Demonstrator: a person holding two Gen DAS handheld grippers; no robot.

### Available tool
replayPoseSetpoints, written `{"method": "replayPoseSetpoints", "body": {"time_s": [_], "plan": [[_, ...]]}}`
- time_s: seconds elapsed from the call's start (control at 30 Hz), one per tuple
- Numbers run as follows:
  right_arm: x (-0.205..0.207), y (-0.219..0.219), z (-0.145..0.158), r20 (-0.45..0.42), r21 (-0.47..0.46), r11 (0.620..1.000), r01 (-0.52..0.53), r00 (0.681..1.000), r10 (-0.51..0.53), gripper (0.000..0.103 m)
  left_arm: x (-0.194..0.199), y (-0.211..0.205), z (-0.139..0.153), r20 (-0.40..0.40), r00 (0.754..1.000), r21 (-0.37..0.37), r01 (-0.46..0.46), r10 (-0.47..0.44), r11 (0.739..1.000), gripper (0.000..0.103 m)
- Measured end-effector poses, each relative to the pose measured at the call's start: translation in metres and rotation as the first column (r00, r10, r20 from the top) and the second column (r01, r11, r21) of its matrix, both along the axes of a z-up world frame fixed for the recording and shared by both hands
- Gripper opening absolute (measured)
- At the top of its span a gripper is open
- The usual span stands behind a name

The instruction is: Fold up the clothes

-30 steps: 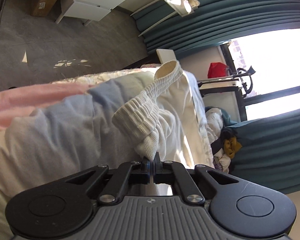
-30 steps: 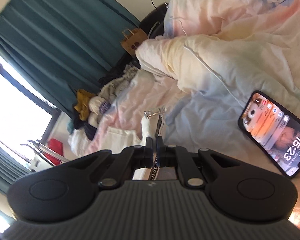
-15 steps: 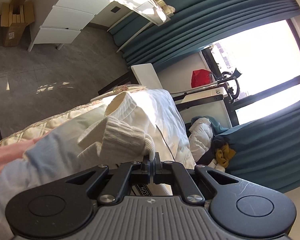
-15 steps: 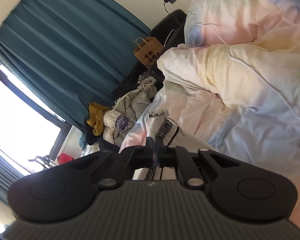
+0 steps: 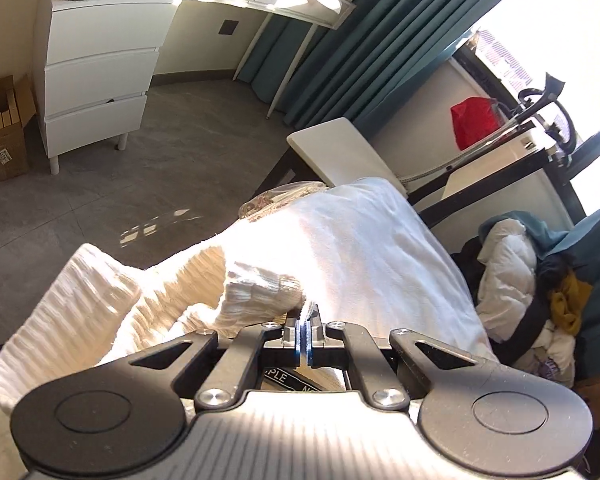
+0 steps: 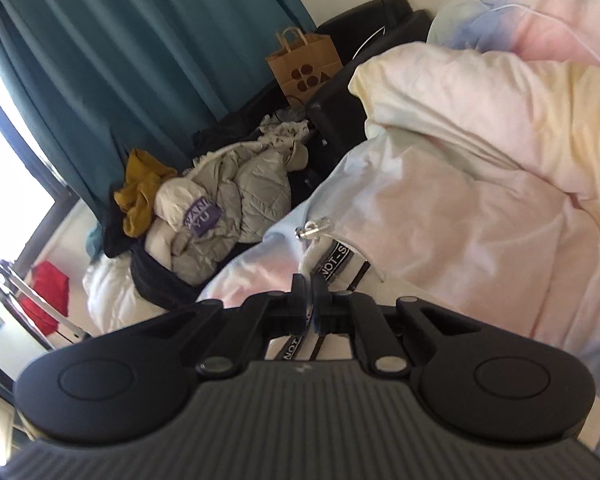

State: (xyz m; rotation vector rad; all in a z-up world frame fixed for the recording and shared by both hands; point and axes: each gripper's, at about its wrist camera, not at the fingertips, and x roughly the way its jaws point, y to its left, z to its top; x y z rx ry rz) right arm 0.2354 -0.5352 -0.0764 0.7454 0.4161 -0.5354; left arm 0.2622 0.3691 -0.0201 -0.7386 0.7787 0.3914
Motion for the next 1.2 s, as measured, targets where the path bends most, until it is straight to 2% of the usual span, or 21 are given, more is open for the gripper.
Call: {"method": "replayPoseSetpoints", "body": {"time_s": [0.1, 0.2, 0.27, 0.3, 0.33, 0.43, 0.5, 0.57, 0.63, 0.7, 0.8, 0.9, 1.03, 1.1, 1.13, 1.2], "plan": [[0.027, -0.001, -0.027, -0.048, -0.028, 0.999, -0.027, 0.998, 0.026, 0.007, 0.022, -0.005, -0.020, -0.034, 0.999, 0.030, -0.007, 0.008, 1.000, 0.004], [0.037, -0.006, -0.042, -0.036, -0.020, 0.995, -0.093, 0.995, 0.092, 0.008, 0.030, -0.007, -0.032, -0.044, 0.999, 0.044, -0.005, 0.007, 0.999, 0.008], [0.033, -0.010, -0.041, -0.016, 0.016, 0.990, -0.137, 0.990, 0.138, 0.008, 0.026, -0.008, -0.032, -0.027, 1.000, 0.039, 0.015, -0.014, 0.999, 0.012], [0.025, -0.011, -0.036, 0.008, 0.028, 0.988, -0.154, 0.988, 0.154, 0.009, 0.022, -0.007, -0.030, -0.009, 1.000, 0.033, 0.029, -0.028, 0.999, 0.019], [0.015, -0.011, -0.030, 0.037, 0.037, 0.985, -0.169, 0.985, 0.167, 0.009, 0.017, -0.007, -0.027, 0.009, 0.999, 0.027, 0.042, -0.042, 0.999, 0.022], [-0.015, -0.011, -0.012, 0.107, 0.068, 0.977, -0.202, 0.975, 0.194, 0.014, -0.009, -0.003, -0.016, 0.080, 0.996, -0.016, 0.050, -0.048, 0.999, 0.031], [-0.043, -0.010, 0.000, 0.139, 0.093, 0.979, -0.179, 0.976, 0.165, 0.022, -0.035, -0.002, -0.006, 0.137, 0.990, -0.052, 0.028, -0.020, 0.998, 0.040], [-0.068, -0.009, 0.009, 0.177, 0.120, 0.981, -0.151, 0.976, 0.129, 0.037, -0.065, -0.005, 0.002, 0.210, 0.978, -0.099, 0.025, -0.004, 0.995, 0.048], [-0.095, -0.008, 0.014, 0.193, 0.146, 0.982, -0.117, 0.977, 0.087, 0.043, -0.096, -0.009, 0.007, 0.260, 0.965, -0.144, 0.020, 0.018, 0.989, 0.052], [-0.119, -0.005, 0.013, 0.205, 0.187, 0.978, -0.095, 0.977, 0.056, 0.043, -0.128, -0.012, 0.003, 0.278, 0.958, -0.222, -0.013, 0.076, 0.975, 0.061], [-0.154, 0.005, 0.005, 0.229, 0.244, 0.967, -0.070, 0.973, 0.013, 0.043, -0.169, -0.011, -0.011, 0.258, 0.954, -0.326, -0.061, 0.150, 0.943, 0.062], [-0.185, 0.016, -0.007, 0.235, 0.318, 0.947, -0.047, 0.971, -0.031, 0.043, -0.206, -0.011, -0.027, 0.233, 0.947, -0.393, -0.114, 0.220, 0.912, 0.065], [-0.212, 0.030, -0.034, 0.202, 0.447, 0.894, -0.022, 0.976, -0.078, 0.043, -0.234, -0.015, -0.057, 0.158, 0.945, -0.391, -0.207, 0.287, 0.897, 0.073], [-0.214, 0.034, -0.046, 0.181, 0.503, 0.864, -0.033, 0.981, -0.068, 0.043, -0.240, -0.014, -0.078, 0.134, 0.952, -0.427, -0.196, 0.276, 0.883, 0.072], [-0.215, 0.036, -0.052, 0.171, 0.524, 0.851, -0.038, 0.983, -0.061, 0.044, -0.239, -0.014, -0.083, 0.137, 0.955, -0.432, -0.181, 0.262, 0.884, 0.072], [-0.210, 0.039, -0.064, 0.149, 0.558, 0.828, -0.049, 0.988, -0.043, 0.052, -0.231, -0.015, -0.089, 0.162, 0.958, -0.426, -0.148, 0.236, 0.893, 0.072]]}}
